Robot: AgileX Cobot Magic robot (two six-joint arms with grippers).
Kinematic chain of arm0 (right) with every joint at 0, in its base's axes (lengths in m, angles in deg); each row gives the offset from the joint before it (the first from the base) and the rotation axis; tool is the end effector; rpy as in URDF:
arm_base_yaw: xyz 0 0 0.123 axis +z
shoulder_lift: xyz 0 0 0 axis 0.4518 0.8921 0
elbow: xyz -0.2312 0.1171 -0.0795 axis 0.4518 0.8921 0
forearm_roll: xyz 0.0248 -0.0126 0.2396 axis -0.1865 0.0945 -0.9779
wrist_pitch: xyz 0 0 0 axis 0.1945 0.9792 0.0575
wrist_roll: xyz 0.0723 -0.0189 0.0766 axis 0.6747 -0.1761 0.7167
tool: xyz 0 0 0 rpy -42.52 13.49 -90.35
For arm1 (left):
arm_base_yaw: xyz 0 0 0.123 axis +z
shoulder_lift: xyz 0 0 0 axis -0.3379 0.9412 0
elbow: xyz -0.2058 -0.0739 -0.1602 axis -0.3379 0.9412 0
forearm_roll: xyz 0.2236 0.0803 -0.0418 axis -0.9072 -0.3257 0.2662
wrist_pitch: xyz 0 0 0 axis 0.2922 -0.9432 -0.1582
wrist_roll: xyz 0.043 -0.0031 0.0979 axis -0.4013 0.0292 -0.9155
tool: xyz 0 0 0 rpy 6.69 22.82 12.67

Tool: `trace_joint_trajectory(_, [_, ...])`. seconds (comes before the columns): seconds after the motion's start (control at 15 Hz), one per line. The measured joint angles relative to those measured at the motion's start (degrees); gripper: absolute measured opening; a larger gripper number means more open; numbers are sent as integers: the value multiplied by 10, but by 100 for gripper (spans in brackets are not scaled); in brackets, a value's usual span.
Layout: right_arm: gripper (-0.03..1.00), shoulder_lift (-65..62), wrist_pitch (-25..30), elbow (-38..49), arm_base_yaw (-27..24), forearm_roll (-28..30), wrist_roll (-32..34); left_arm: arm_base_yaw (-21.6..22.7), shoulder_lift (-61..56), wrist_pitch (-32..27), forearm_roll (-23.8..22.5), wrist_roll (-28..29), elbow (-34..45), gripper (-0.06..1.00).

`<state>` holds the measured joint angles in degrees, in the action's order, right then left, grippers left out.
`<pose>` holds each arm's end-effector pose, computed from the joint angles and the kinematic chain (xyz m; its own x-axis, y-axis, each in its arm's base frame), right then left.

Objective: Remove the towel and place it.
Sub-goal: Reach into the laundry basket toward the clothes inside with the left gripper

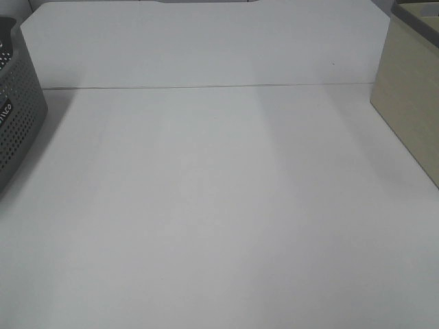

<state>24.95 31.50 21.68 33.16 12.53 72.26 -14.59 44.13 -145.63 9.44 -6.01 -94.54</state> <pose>0.0139 0.0073 0.2468 -0.5324 -0.0836 -0.8424 -0.1679 0.9858 0.0082 0.0103 0.0010 0.2680 -0.4498 -0.0696 -0.8904 -0.1031 0.9943 -0.0257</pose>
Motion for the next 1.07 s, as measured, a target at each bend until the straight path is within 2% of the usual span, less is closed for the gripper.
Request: trace_joint_trajectory(1.07, [71,0,0,0,0,0,0,0,0,0,0,0,0,99])
